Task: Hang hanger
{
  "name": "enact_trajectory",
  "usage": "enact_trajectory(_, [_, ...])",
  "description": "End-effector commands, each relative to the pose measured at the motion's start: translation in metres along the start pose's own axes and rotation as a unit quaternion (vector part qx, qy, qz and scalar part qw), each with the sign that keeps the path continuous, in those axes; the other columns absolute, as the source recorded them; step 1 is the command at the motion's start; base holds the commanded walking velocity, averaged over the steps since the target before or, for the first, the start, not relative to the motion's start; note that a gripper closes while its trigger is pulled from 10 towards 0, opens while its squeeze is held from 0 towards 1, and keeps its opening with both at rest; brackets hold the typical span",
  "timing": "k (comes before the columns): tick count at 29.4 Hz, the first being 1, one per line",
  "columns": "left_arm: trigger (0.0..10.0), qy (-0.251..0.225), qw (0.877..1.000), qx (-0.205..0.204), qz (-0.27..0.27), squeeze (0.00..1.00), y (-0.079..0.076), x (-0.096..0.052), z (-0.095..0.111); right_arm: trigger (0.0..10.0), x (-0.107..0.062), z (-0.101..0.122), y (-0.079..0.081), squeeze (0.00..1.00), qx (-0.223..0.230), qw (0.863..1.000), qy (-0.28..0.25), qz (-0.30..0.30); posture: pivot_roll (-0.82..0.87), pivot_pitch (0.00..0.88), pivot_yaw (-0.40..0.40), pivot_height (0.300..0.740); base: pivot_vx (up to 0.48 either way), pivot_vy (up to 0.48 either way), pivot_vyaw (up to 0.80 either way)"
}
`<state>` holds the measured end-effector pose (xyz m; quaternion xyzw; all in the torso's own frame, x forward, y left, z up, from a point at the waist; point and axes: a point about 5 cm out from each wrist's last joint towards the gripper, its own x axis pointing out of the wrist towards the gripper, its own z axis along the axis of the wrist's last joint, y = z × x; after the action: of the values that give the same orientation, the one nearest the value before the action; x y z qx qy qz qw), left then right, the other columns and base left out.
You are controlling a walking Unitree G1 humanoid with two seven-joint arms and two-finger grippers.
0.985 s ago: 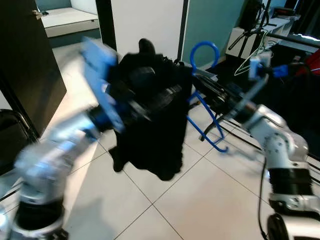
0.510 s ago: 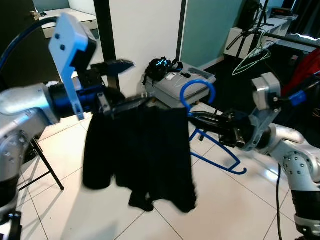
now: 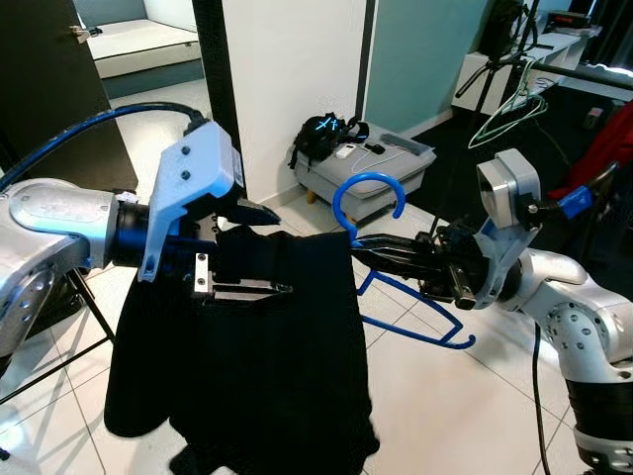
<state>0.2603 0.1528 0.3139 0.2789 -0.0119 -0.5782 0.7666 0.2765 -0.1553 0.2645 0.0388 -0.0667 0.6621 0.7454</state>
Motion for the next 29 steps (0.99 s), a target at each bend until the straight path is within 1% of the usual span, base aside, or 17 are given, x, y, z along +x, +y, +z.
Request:
enact_trajectory(1, [10.0,0.028,1.000,0.008,0.010,0.00,0.004,-0.003,-0.005,10.0,0.008,0.010,0.007,0.00,-0.018,0.999,-0.018,0.032,0.08,0.000,0.036,0.735,0.000,0.000,0.00])
enact_trajectory(2, [10.0,0.028,1.000,0.008,0.010,0.00,0.004,-0.003,-0.005,10.0,0.008,0.010,0.007,0.00,-0.018,0.999,-0.018,0.032,0.08,0.000,0.036,0.735,0.000,0.000,0.00])
enact_trajectory(4, [10.0,0.051,0.999,0.007,0.017,0.00,0.007,-0.004,-0.012,10.0,0.009,0.010,0.009,0.00,-0.019,0.999,-0.018,0.035,0.08,0.000,0.037,0.735,0.000,0.000,0.00])
enact_trajectory(5, [10.0,0.051,0.999,0.007,0.017,0.00,0.007,-0.004,-0.012,10.0,0.009,0.010,0.009,0.00,-0.019,0.999,-0.018,0.035,0.08,0.000,0.037,0.735,0.000,0.000,0.00])
enact_trajectory(6, [4.2,0.055,0.998,0.000,0.013,0.00,0.006,-0.004,-0.015,10.0,0.009,0.010,0.009,0.00,-0.019,0.999,-0.019,0.036,0.08,0.000,0.037,0.735,0.000,0.000,0.00])
enact_trajectory(7, [0.0,0.056,0.998,-0.008,0.006,0.00,0.005,-0.004,-0.016,10.0,0.010,0.011,0.009,0.00,-0.020,0.999,-0.020,0.036,0.08,0.000,0.037,0.735,0.000,0.000,0.00])
enact_trajectory(14, [0.0,0.055,0.998,-0.016,-0.013,0.00,0.002,-0.005,-0.017,10.0,0.012,0.010,0.009,0.00,-0.020,0.999,-0.020,0.038,0.08,0.000,0.034,0.735,0.000,0.000,0.00])
enact_trajectory(17, [0.0,0.047,0.998,-0.025,-0.046,0.00,-0.004,-0.006,-0.017,10.0,0.014,0.009,0.011,0.00,-0.018,0.999,-0.014,0.042,0.08,0.000,0.033,0.735,0.000,0.000,0.00])
enact_trajectory(20, [0.0,0.032,0.997,-0.030,-0.062,0.00,-0.007,-0.006,-0.014,10.0,0.015,0.007,0.011,0.00,-0.017,0.999,-0.010,0.040,0.08,0.000,0.032,0.735,0.000,0.000,0.00])
enact_trajectory(26, [0.0,0.029,0.997,-0.030,-0.066,0.00,-0.007,-0.006,-0.013,10.0,0.015,0.007,0.010,0.00,-0.015,0.999,-0.007,0.037,0.08,0.000,0.032,0.735,0.000,0.000,0.00])
enact_trajectory(27, [0.0,0.030,0.997,-0.028,-0.066,0.00,-0.007,-0.006,-0.014,10.0,0.016,0.007,0.009,0.77,-0.005,0.999,-0.010,0.031,0.08,0.000,0.032,0.735,0.000,0.000,0.00])
enact_trajectory(28, [0.0,0.030,0.997,-0.028,-0.066,0.00,-0.007,-0.006,-0.014,10.0,0.016,0.007,0.009,0.77,-0.005,0.999,-0.010,0.031,0.08,0.000,0.032,0.735,0.000,0.000,0.00])
enact_trajectory(29, [0.0,0.031,0.997,-0.026,-0.064,0.00,-0.006,-0.006,-0.014,10.0,0.016,0.007,0.006,1.00,0.000,1.000,-0.011,0.022,0.07,0.000,0.033,0.735,0.000,0.000,0.00])
